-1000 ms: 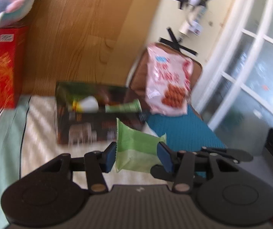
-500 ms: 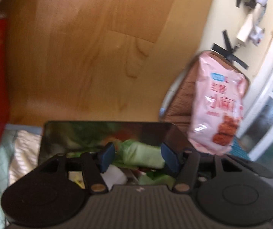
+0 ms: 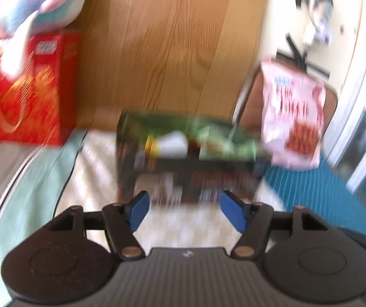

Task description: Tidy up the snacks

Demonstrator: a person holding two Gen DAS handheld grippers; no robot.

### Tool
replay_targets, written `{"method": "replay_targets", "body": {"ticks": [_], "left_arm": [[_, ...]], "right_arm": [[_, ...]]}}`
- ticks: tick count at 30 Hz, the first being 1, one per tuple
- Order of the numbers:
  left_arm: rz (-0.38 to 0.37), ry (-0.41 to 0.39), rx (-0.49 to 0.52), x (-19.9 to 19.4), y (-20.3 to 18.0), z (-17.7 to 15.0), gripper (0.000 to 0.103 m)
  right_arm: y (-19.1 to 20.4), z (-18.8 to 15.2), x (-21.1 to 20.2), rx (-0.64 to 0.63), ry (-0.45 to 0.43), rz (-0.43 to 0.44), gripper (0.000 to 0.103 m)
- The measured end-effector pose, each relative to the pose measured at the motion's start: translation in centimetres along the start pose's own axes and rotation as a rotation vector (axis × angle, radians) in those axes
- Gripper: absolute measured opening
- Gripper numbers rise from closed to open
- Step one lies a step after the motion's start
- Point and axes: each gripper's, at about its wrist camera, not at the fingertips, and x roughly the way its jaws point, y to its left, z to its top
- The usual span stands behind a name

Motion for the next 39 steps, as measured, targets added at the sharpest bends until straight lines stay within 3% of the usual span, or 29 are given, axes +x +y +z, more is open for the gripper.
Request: {"method": "replay_targets", "body": {"ticks": [3, 8, 11, 16, 19, 28, 35, 39], "left_arm": [[0.086, 0.017, 0.051, -1.5, -0.8, -3.9, 0.063], [0.121, 0.011, 0.071, -3.6, -1.6, -8.4, 0.071], [0.160, -0.048, 0.079, -5.1, -1.6, -8.9, 0.075], [0.188, -0.041, 0.081, -5.2, -1.5, -9.1, 0.074], [0.191, -0.042, 0.076, -5.2, -1.4, -9.2, 0.074], [0.195, -0.052, 0.091, -5.2, -1.7, -9.3, 0.076], [0.219, -0.026, 0.068, -4.8, -1.2, -9.1, 0.086], [0.231, -0.038, 0.065, -5.0, -1.2, -9.1, 0.098]], "right_arm": [[0.7, -2.5, -2.0, 0.012, 0.025, -0.027, 0.050], [2.4, -5.7, -5.0, -0.053, 0.032, -0.064, 0.050], [2.9, -7.0, -6.1, -0.055, 0.029, -0.077, 0.050], [2.6, -7.9, -6.8, -0.052, -0.015, -0.113, 0.050], [1.7, -7.9, -6.9, 0.001, -0.025, -0.092, 0.050], [1.6, -8.1, -6.8, 0.045, 0.005, -0.106, 0.054], [1.9, -8.0, -6.6, 0.026, 0.009, -0.134, 0.054], [1.6, -7.4, -6.7, 0.017, -0.021, -0.146, 0.054]]}}
